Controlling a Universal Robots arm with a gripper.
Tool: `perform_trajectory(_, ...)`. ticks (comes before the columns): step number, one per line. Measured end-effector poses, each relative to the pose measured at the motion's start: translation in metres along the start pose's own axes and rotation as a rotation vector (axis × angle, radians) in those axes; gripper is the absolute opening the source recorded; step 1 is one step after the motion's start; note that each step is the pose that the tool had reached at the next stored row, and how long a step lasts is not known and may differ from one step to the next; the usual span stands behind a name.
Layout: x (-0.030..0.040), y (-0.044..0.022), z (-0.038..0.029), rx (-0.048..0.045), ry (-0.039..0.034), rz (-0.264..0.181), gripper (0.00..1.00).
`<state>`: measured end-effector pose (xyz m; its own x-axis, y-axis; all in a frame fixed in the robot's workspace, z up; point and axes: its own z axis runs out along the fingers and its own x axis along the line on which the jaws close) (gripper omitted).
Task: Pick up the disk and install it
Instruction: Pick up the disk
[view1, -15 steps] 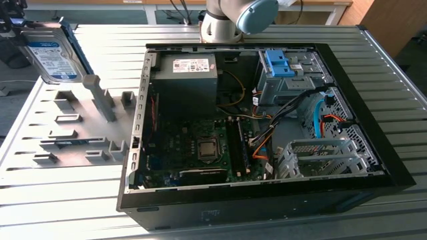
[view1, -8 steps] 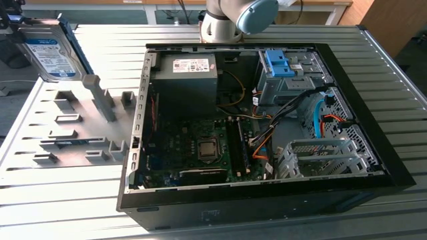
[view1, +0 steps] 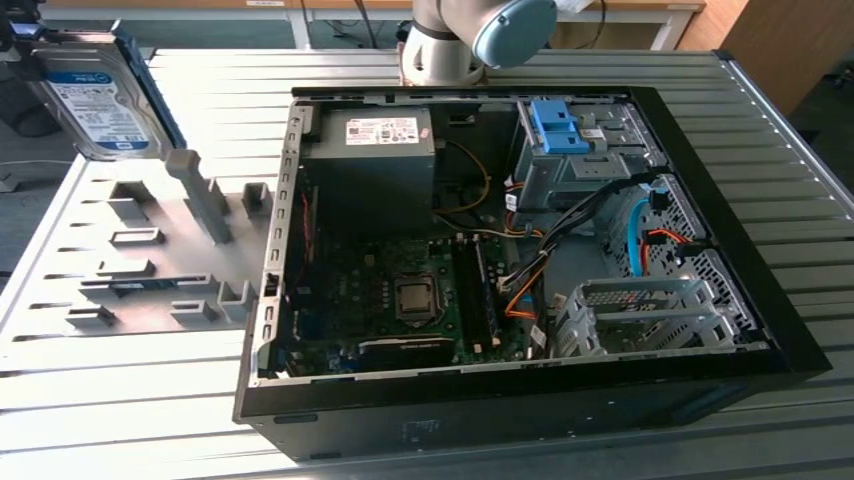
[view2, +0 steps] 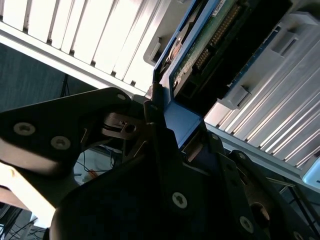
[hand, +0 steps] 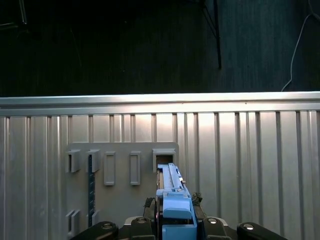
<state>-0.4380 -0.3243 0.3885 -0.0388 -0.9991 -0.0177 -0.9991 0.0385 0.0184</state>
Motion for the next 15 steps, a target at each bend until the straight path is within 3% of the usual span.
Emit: perform_trajectory(15,-0.0003,0.0003,-0.018,0.0001,0.0,0.0,0.37)
